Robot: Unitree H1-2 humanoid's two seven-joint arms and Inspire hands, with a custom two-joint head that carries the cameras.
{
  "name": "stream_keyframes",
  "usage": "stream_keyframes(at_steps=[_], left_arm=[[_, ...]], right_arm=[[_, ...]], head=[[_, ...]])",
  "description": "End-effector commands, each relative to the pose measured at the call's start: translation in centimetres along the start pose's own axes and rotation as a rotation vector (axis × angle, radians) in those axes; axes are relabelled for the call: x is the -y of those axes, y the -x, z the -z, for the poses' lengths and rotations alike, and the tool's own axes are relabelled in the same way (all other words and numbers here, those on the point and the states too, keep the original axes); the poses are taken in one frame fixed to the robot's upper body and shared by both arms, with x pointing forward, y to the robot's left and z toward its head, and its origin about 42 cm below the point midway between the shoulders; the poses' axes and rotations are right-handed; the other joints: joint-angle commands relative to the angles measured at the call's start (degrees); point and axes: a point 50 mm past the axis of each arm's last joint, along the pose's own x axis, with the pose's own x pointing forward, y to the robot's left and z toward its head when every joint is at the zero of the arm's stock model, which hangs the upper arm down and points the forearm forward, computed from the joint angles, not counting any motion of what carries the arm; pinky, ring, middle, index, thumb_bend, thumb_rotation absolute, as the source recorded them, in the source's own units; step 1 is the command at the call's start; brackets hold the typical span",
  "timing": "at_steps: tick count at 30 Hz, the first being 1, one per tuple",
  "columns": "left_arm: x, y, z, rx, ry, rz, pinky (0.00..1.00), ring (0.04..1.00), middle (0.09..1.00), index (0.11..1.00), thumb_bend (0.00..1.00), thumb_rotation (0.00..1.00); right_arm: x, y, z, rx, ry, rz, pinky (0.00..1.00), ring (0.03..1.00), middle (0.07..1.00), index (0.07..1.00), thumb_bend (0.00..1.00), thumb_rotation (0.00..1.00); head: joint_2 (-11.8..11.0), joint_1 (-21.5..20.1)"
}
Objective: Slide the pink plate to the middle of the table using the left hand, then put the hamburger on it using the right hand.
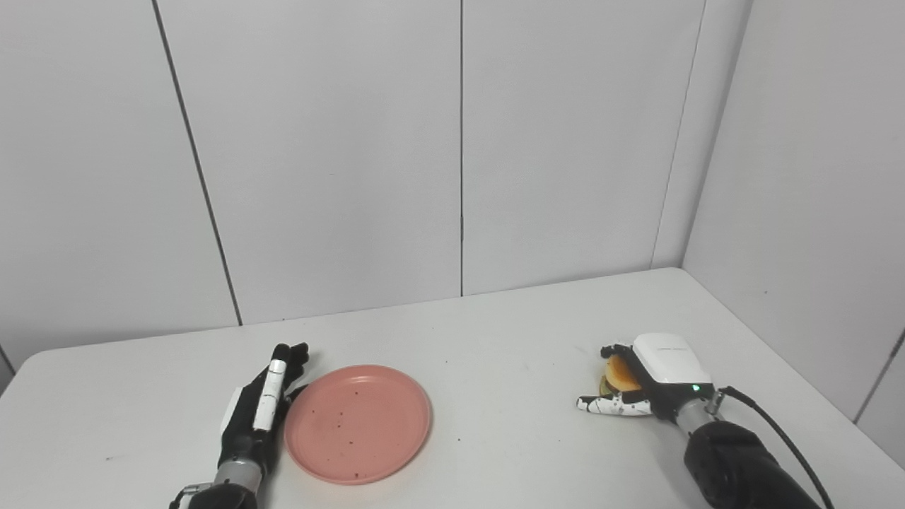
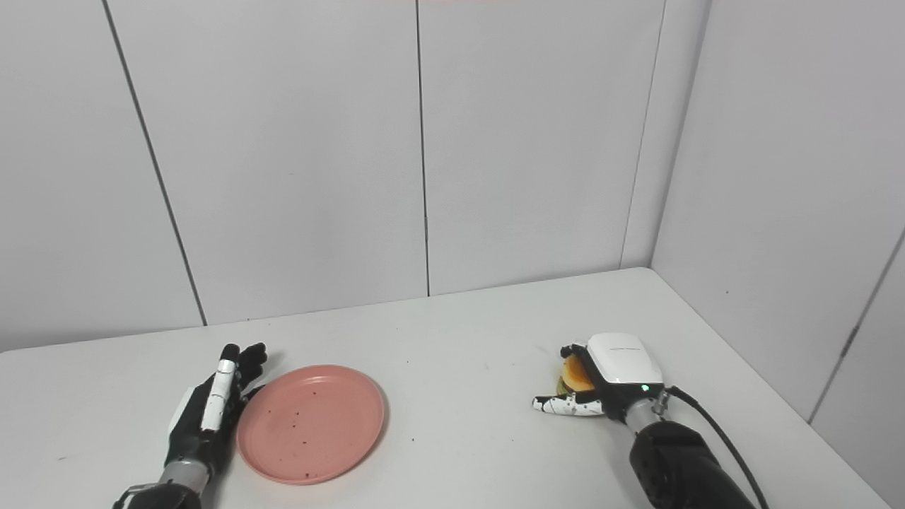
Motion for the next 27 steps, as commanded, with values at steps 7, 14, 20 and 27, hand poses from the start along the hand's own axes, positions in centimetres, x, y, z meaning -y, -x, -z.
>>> stream_keyframes(at_steps=[7, 14, 20, 27], left_arm=[[0.25, -0.6, -1.76, 0.028, -0.022, 0.022, 0.97, 0.925, 0.868, 0.765, 0.85, 0.93], [0.27, -0.53, -1.65, 0.023, -0.028, 0.024, 0.95, 0.924, 0.871, 0.763, 0.85, 0.93], [0.31, -0.49, -1.6, 0.019, -0.026, 0.025, 0.94, 0.921, 0.866, 0.759, 0.85, 0.93], [0.32, -0.47, -1.57, 0.02, -0.02, 0.026, 0.95, 0.926, 0.865, 0.751, 0.86, 0.93]], right_arm=[[2.14, -1.22, -0.49, 0.047, -0.038, 0.09, 0.46, 0.57, 0.642, 0.681, 0.73, 0.76], [1.67, -1.1, -0.2, 0.044, -0.042, 0.08, 0.45, 0.574, 0.638, 0.653, 0.72, 0.76], [1.58, -0.99, -0.27, 0.051, -0.057, 0.08, 0.47, 0.576, 0.647, 0.647, 0.7, 0.7], [1.62, -0.98, -0.36, 0.066, -0.079, 0.077, 0.48, 0.565, 0.623, 0.63, 0.67, 0.64]], head=[[0.2, 0.1], [0.3, 0.1], [0.4, 0.2], [0.5, 0.3]])
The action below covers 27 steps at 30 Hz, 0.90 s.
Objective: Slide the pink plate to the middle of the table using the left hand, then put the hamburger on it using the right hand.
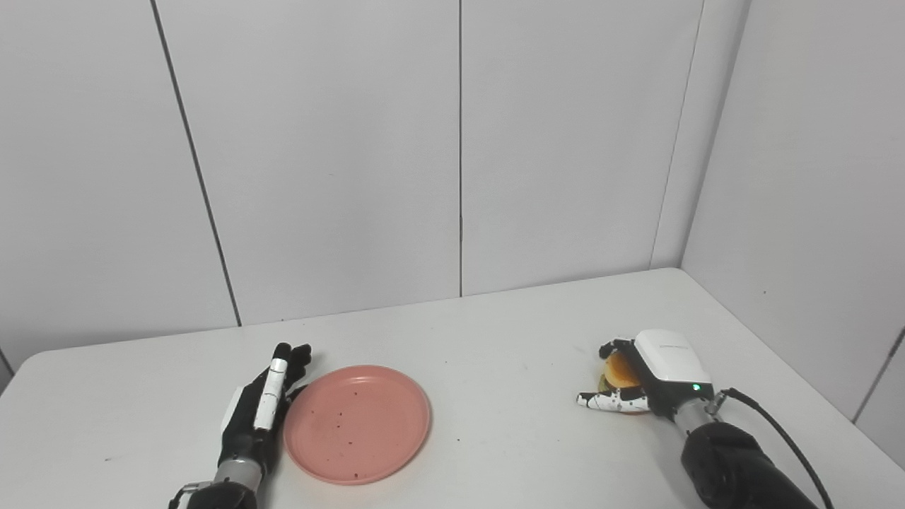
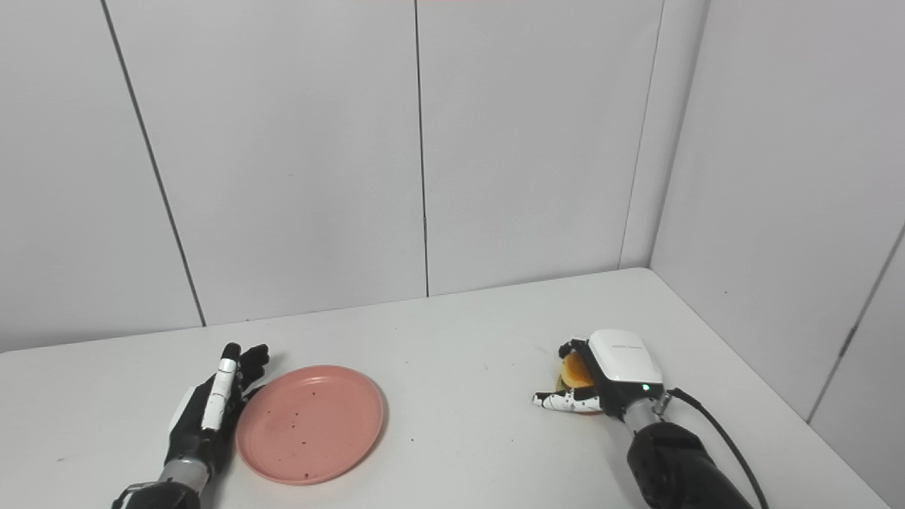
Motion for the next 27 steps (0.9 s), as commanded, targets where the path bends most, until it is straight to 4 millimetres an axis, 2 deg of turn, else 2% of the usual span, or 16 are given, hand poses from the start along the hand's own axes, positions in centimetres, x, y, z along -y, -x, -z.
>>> stream_keyframes(at_steps=[1, 20, 27], left_arm=[[0.23, -0.56, -1.37, 0.032, -0.015, 0.019, 0.95, 0.925, 0.865, 0.75, 0.86, 0.93], [0.44, -0.46, -1.35, 0.03, -0.018, 0.024, 0.93, 0.919, 0.864, 0.751, 0.85, 0.93], [0.57, -0.47, -1.26, 0.027, -0.016, 0.024, 0.92, 0.918, 0.865, 0.749, 0.86, 0.93]], right_arm=[[1.79, -0.97, -0.43, 0.05, 0.009, 0.033, 0.49, 0.568, 0.624, 0.628, 0.67, 0.64], [2.09, -0.94, -0.34, 0.075, 0.019, 0.014, 0.44, 0.489, 0.526, 0.509, 0.62, 0.57], [2.43, -1.0, -0.31, 0.095, 0.013, 0.04, 0.38, 0.424, 0.464, 0.476, 0.61, 0.55]], head=[[0.1, 0.1], [0.3, 0.2], [0.3, 0.3]])
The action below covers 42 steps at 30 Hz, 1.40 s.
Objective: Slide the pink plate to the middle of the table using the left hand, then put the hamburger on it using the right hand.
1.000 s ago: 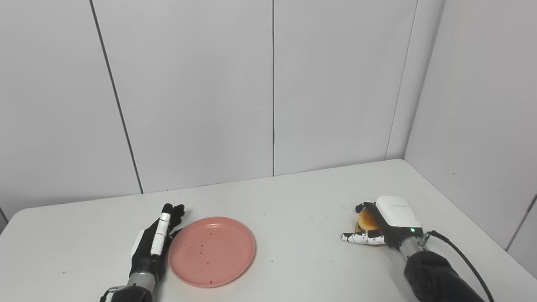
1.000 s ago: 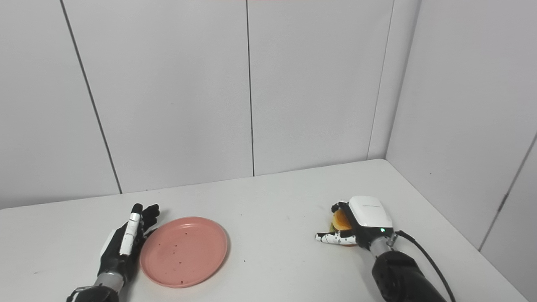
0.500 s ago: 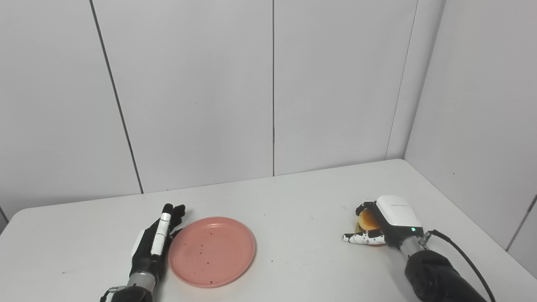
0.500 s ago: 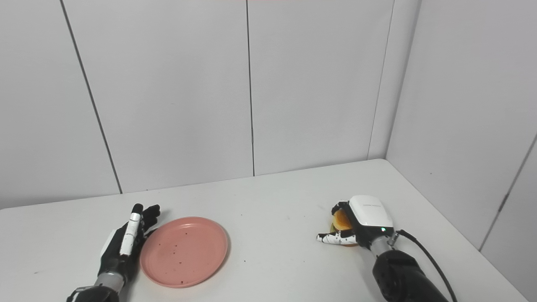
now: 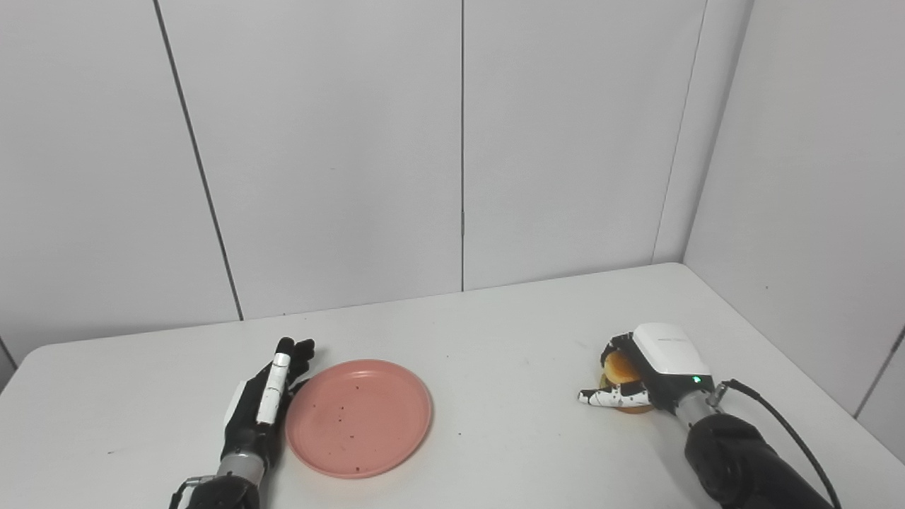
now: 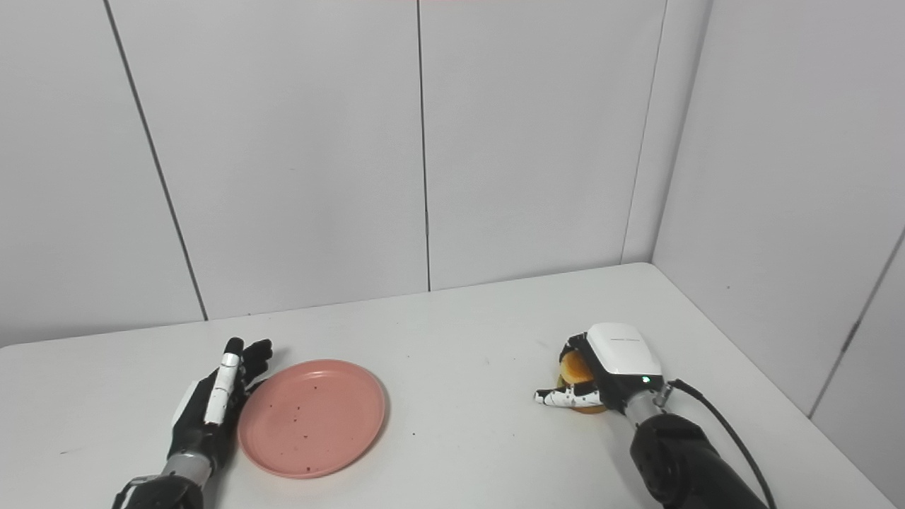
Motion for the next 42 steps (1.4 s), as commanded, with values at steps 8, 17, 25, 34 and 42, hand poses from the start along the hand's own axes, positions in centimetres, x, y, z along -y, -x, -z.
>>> stream_keyframes(at_steps=[8, 17, 25, 34, 42], left_arm=[[0.7, -0.6, -1.2, 0.027, -0.016, 0.024, 0.93, 0.918, 0.864, 0.745, 0.85, 0.93], [1.1, -0.7, -1.2, 0.026, -0.021, 0.026, 0.92, 0.911, 0.86, 0.754, 0.85, 0.93], [1.7, -0.9, -1.2, 0.024, -0.036, 0.023, 0.92, 0.907, 0.859, 0.75, 0.86, 0.94], [3.3, -1.0, -1.3, 0.015, -0.028, 0.024, 0.94, 0.914, 0.867, 0.755, 0.86, 0.94], [4.4, -0.9, -1.4, 0.013, -0.015, 0.019, 0.94, 0.917, 0.87, 0.758, 0.85, 0.94]], right_arm=[[3.3, -1.2, -1.0, 0.09, -0.004, 0.143, 0.28, 0.326, 0.39, 0.423, 0.63, 0.4], [6.7, -1.4, -5.1, 0.183, -0.011, 0.204, 0.27, 0.328, 0.406, 0.441, 0.63, 0.39], [9.2, -1.7, -9.2, 0.291, -0.037, 0.242, 0.32, 0.375, 0.439, 0.464, 0.63, 0.36], [10.5, -2.9, -12.8, 0.38, -0.062, 0.245, 0.32, 0.383, 0.45, 0.481, 0.63, 0.43], [9.3, -5.1, -16.1, 0.48, -0.117, 0.245, 0.3, 0.356, 0.428, 0.459, 0.66, 0.47]], head=[[0.1, 0.4], [0.0, 1.6], [-0.3, 3.3], [-0.7, 7.7], [-1.0, 11.8]])
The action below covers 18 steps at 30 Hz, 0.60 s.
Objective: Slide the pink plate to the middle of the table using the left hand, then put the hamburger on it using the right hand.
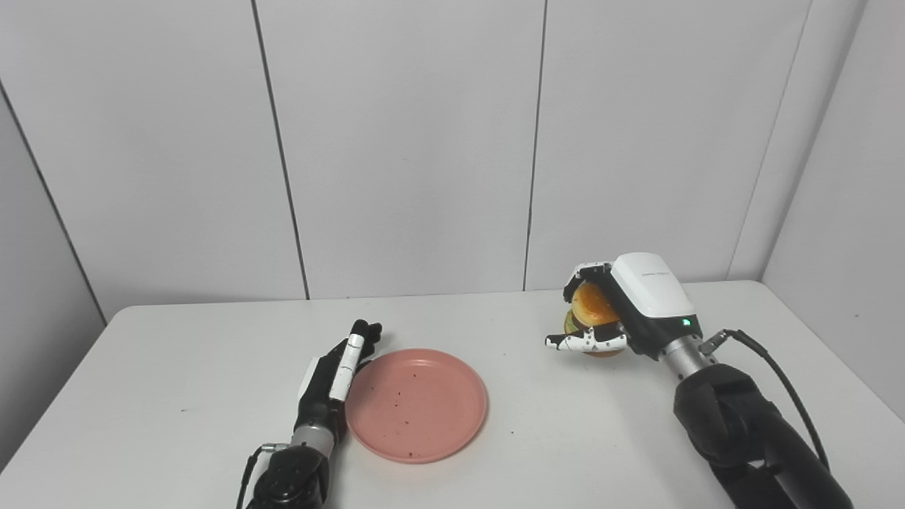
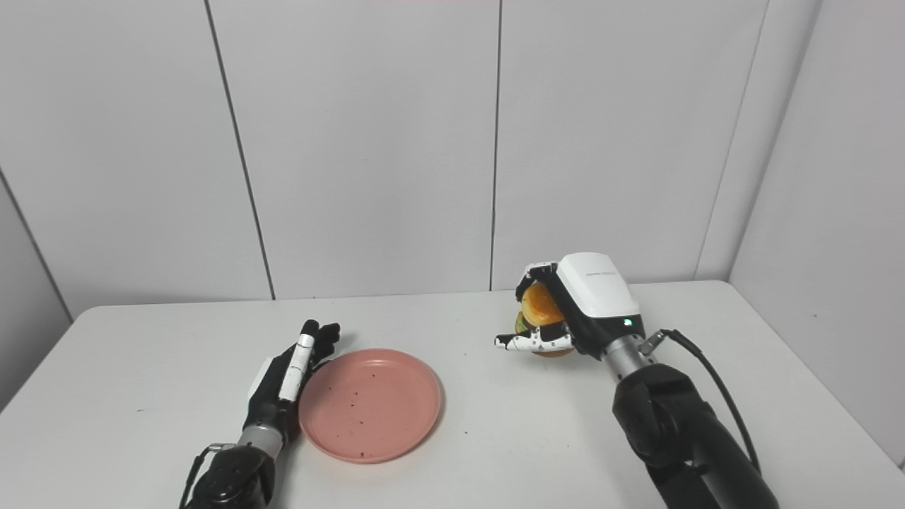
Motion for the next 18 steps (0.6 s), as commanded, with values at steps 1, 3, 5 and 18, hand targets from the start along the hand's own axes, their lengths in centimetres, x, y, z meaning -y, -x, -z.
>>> stream_keyframes(at_steps=[1, 3, 5, 18], left_arm=[[1.3, -0.8, -1.5, 0.019, -0.005, 0.028, 0.94, 0.918, 0.869, 0.757, 0.85, 0.94], [1.4, -0.7, -1.5, 0.02, -0.001, 0.026, 0.95, 0.919, 0.869, 0.758, 0.85, 0.94], [1.4, -0.7, -1.6, 0.02, 0.0, 0.024, 0.95, 0.918, 0.87, 0.76, 0.86, 0.94], [2.3, -0.3, -1.2, 0.016, 0.014, 0.021, 0.96, 0.926, 0.875, 0.754, 0.87, 0.94]], right_arm=[[2.4, -2.6, -2.0, 0.099, -0.001, 0.091, 0.3, 0.364, 0.434, 0.463, 0.65, 0.48], [1.8, -3.1, -2.7, 0.113, -0.017, 0.082, 0.31, 0.368, 0.435, 0.463, 0.64, 0.5], [1.4, -3.5, -3.4, 0.118, -0.021, 0.08, 0.32, 0.377, 0.442, 0.469, 0.65, 0.51], [-0.6, -4.9, -6.3, 0.166, -0.072, 0.062, 0.35, 0.407, 0.464, 0.489, 0.65, 0.53]], head=[[0.0, 0.2], [0.0, 0.8], [0.0, 1.3], [0.3, 5.2]])
